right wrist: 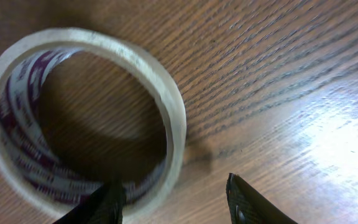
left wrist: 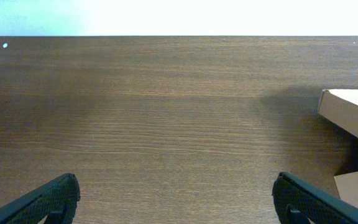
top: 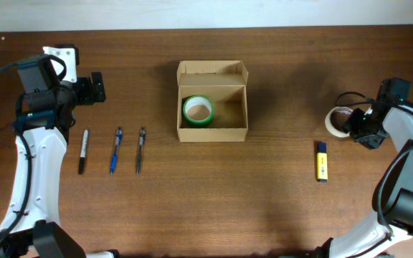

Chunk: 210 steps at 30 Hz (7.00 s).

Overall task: Pack container
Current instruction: 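Grasp the white tape roll with the right gripper, then carry the white tape into the box onto the green tape, then open the right gripper and move it to the yellow highlighter, then grasp the yellow highlighter with the right gripper and lift it, then lower the highlighter into the box beside the tapes and release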

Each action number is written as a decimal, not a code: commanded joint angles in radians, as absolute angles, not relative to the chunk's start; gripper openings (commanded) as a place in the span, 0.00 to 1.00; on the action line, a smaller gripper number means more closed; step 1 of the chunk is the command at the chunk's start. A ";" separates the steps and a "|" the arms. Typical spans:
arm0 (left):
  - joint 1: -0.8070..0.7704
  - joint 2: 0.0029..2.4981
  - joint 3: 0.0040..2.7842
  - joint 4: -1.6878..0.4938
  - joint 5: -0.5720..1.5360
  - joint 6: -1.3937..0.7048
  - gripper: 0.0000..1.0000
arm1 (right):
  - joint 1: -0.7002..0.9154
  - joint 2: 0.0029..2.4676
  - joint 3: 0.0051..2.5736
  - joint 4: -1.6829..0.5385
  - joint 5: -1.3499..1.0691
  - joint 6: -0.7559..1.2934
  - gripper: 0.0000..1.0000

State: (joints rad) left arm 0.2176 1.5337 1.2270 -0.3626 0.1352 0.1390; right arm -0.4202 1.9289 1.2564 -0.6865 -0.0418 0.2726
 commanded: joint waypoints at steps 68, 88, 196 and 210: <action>0.225 1.543 1.249 -0.361 0.150 0.155 0.99 | 0.504 2.241 2.018 -0.907 -0.098 -0.558 0.04; 0.225 1.543 1.249 -0.361 0.150 0.155 0.99 | 0.505 2.273 2.139 -1.005 -0.091 -0.472 0.51; 0.225 1.543 1.249 -0.361 0.150 0.155 0.99 | 0.418 1.753 2.288 -1.315 -0.070 -0.590 0.04; 0.225 1.543 1.249 -0.361 0.150 0.155 0.99 | 0.537 2.206 2.287 -1.364 -0.014 -0.859 0.04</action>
State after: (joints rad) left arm 0.2184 1.5337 1.2270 -0.3626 0.1356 0.1390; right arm 0.5411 2.1586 2.2902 -1.3586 -0.0334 -0.8154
